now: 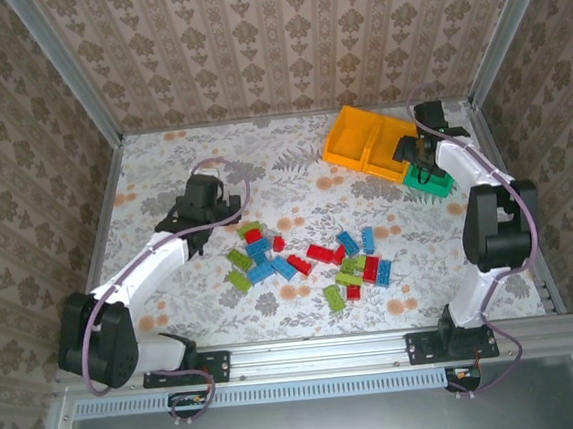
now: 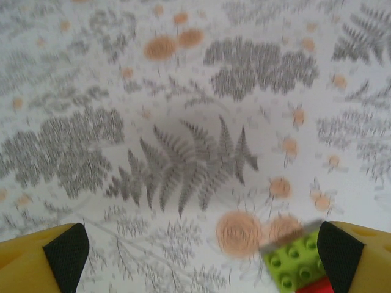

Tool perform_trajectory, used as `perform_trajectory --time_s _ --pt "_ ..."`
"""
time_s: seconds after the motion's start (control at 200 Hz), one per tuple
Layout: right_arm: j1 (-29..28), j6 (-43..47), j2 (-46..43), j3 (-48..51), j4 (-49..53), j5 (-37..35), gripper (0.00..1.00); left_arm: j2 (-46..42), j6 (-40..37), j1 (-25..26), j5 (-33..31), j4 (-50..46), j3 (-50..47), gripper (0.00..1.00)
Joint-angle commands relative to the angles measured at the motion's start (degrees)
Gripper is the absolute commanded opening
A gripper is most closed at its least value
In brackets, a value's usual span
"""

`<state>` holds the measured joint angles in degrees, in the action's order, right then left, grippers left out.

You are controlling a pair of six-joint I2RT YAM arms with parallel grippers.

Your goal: Sort the legos into containers by color

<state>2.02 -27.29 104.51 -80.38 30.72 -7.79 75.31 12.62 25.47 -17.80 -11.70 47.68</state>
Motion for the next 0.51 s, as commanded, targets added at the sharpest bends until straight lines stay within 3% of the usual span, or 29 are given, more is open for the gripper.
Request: perform_trajectory --time_s 0.0,0.15,0.5 --pt "-0.65 -0.78 3.54 -4.2 4.3 0.35 0.85 -2.57 4.18 0.31 0.86 -3.41 -2.07 1.0" --pt "-1.47 0.89 10.16 -9.47 6.96 -1.72 0.79 -2.5 6.47 0.33 1.5 -5.89 -2.57 1.0" --pt "-5.27 3.84 15.72 -13.28 6.95 -3.39 0.41 -2.18 10.91 0.31 2.86 -7.98 -3.12 1.0"
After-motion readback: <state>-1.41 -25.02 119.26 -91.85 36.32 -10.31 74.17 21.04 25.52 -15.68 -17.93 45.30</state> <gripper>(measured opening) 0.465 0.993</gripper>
